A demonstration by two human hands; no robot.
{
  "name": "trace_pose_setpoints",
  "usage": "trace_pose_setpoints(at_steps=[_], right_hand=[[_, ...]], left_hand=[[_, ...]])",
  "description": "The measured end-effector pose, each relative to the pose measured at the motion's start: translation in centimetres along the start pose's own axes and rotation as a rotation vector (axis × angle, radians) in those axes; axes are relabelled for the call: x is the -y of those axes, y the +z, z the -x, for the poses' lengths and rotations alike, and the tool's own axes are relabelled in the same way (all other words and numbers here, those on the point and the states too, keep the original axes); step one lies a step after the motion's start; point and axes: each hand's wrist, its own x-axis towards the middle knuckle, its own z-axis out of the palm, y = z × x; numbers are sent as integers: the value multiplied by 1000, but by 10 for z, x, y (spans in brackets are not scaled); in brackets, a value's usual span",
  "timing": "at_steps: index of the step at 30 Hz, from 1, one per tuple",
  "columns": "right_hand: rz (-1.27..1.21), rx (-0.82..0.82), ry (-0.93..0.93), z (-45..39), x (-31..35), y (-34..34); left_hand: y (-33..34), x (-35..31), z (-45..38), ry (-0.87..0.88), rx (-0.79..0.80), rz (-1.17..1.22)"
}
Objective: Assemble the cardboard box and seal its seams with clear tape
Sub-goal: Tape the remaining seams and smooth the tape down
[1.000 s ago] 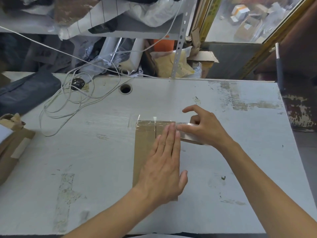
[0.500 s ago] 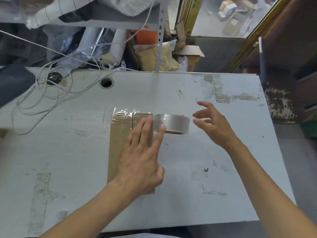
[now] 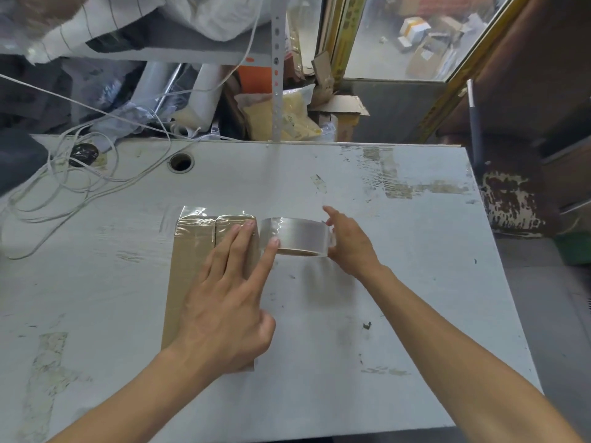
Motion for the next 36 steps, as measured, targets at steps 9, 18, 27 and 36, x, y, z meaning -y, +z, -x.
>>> trace_pose_setpoints(at_steps=[9,18,27,36], right_hand=[[-167,-65,149,-7,-2,0],[-524,-200,21,58,83,-87],[-448,-31,-20,74,168,-54],[-395,-94,105,66,162,-39]], left_hand=[[1,-1,1,-5,15,-8],[-1,-6,3,-20,18,23],[1,1,7,-43,-6,38],[7,4,6,-17,-17,56]])
